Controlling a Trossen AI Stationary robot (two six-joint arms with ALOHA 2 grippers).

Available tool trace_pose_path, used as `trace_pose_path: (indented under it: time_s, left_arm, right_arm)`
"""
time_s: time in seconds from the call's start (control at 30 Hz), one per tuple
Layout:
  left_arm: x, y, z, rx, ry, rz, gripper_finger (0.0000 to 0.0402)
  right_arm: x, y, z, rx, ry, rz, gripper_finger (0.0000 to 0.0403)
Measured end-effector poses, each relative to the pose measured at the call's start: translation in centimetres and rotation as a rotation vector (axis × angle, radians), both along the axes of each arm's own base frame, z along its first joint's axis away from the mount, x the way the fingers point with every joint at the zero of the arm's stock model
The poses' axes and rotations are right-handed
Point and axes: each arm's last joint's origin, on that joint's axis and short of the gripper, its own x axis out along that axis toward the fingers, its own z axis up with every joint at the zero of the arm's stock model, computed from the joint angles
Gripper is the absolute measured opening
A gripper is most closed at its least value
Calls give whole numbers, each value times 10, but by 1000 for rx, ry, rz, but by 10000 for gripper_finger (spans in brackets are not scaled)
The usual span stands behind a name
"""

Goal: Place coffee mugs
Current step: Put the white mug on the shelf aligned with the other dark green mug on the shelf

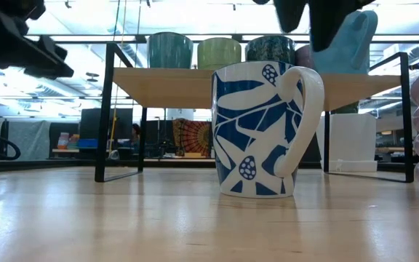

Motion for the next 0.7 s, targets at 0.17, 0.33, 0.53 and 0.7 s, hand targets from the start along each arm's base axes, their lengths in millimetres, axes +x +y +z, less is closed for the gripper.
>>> trace_pose_path:
  time_s: [0.17, 0.33, 0.53, 0.7]
  left_arm:
    - [-8, 6, -7, -40, -26, 5, 160]
    - [-11, 8, -10, -51, -33, 8, 160]
    - [-11, 8, -10, -52, -32, 8, 160]
    - [-11, 8, -10, -63, -32, 12, 160]
  right_arm:
    - [0, -1, -2, -22, -7, 8, 164]
    - [0, -2, -3, -45, -13, 7, 164]
    - [-1, -2, -22, -54, 1, 23, 164]
    - [3, -5, -32, -66, -35, 14, 164]
